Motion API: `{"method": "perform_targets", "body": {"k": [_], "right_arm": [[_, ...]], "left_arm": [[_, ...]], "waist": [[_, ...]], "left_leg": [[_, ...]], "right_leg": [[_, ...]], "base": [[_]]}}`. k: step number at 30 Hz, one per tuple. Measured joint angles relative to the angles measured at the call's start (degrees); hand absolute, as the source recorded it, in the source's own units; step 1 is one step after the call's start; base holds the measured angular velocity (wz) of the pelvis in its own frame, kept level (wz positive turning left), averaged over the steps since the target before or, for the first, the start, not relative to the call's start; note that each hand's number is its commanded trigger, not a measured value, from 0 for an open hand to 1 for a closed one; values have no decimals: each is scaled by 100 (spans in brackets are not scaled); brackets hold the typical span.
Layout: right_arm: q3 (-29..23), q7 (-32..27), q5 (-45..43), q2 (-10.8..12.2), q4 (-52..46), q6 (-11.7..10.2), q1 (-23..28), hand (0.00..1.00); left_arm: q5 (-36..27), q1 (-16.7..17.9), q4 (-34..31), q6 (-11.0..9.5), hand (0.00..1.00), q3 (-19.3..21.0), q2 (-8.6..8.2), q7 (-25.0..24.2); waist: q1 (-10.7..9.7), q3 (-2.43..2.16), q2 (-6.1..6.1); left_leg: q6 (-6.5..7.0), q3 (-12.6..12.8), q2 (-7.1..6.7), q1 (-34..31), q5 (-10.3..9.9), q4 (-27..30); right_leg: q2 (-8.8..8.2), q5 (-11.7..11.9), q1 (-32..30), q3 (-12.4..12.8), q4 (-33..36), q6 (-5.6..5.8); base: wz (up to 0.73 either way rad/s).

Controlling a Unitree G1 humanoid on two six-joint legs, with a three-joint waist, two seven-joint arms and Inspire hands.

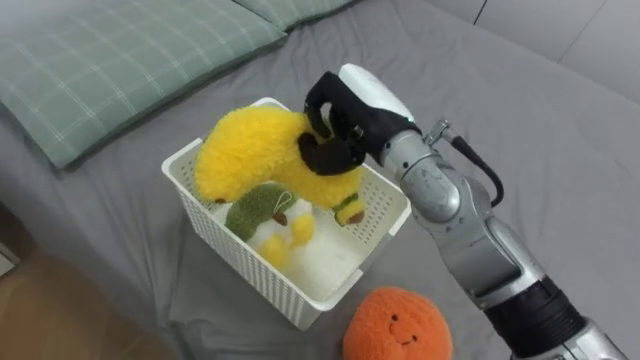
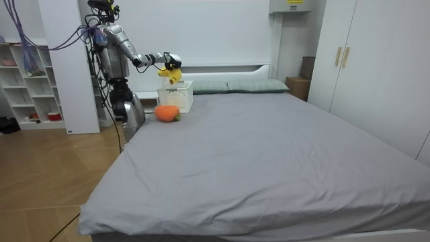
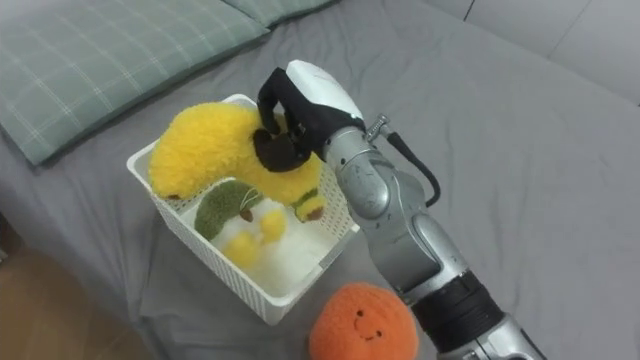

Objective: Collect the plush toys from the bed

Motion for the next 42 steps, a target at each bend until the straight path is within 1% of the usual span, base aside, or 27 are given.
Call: {"method": "perform_targets", "body": {"k": [1,4,10,16,20,25,27,29,31,33,34,35,37,38,40,42], "right_arm": [[1,3,-4,9,1,5,2,0],[0,-11,-48,12,42,-2,6,0],[0,-177,-48,24,477,-4,24,0],[-5,-277,-57,23,486,-8,24,0],[-21,-283,-44,18,486,-27,24,0],[-34,-282,-49,7,486,-41,24,0],[-90,-281,-64,-7,486,-98,24,0],[-156,-281,-63,-7,486,-123,28,0],[-231,-281,-59,-14,486,-134,49,0],[-245,-281,-59,-40,488,-138,60,0],[-249,-282,-58,-52,490,-142,60,0],[-255,-286,-55,-96,496,-145,64,0],[-315,-315,-57,-148,489,-151,113,0],[-390,-340,-57,-169,483,-152,188,0],[-537,-360,-48,-197,485,-170,343,0],[-744,-407,-42,-219,485,-172,470,0]], "left_arm": [[2,-2,-1,0,0,9,5,0],[2,-15,35,-2,0,48,7,2],[0,12,63,-1,0,49,5,24],[72,-16,57,1,0,60,2,25],[112,-30,57,1,0,59,-4,38],[112,-43,54,0,0,62,-28,122],[145,-54,41,-2,0,62,-30,119],[158,-67,40,-3,0,62,-39,108],[153,-104,33,-3,0,61,-53,93],[149,-112,24,-5,0,60,-61,89],[147,-116,23,-5,0,60,-60,89],[146,-121,3,-5,0,60,-58,90],[153,-117,-78,-6,0,87,-63,92],[151,-120,-97,-14,0,139,-68,103],[106,-107,-97,-18,0,222,-73,115],[94,-108,-94,-36,0,225,-80,130]], "waist": [[3,3,-5],[-5,9,-10],[-4,14,-5],[-14,45,39],[-73,67,75],[-191,59,89],[-254,56,92],[-324,38,111],[-337,24,116],[-351,4,140],[-367,2,146],[-403,-14,147],[-474,-36,124],[-477,-50,106],[-498,-55,102],[-598,-62,95]], "left_leg": [[0,0,-4,-1,0,3],[1,-2,-4,12,1,4],[0,-2,-3,8,1,9],[0,9,-1,4,1,8],[1,16,1,7,1,7],[1,35,4,9,1,4],[1,36,4,7,1,4],[2,80,12,16,1,4],[3,116,17,39,2,-7],[6,238,44,150,3,-82],[7,246,46,188,4,-98],[7,268,51,208,4,-109],[12,289,57,213,8,-124],[14,381,82,248,10,-150],[16,442,95,316,9,-178],[16,466,101,320,9,-189]], "right_leg": [[-2,0,-2,1,1,0],[2,0,13,-3,-5,0],[4,0,12,-7,-5,0],[4,0,5,14,-6,0],[4,0,-1,29,-7,-1],[10,1,-1,59,-15,-1],[13,1,-3,73,-17,-1],[23,1,-13,152,-17,-1],[25,1,-13,193,-13,-1],[33,1,8,322,-8,-2],[33,1,18,330,-7,-2],[33,1,21,345,-6,-2],[35,1,17,359,-7,-2],[42,2,12,419,-6,-3],[55,3,47,513,-3,-4],[59,4,44,538,-3,-5]], "base": [[0],[0],[0],[0],[0],[-1],[0],[-9],[-14],[-26],[-18],[-6],[-8],[-18],[-22],[-11]]}}
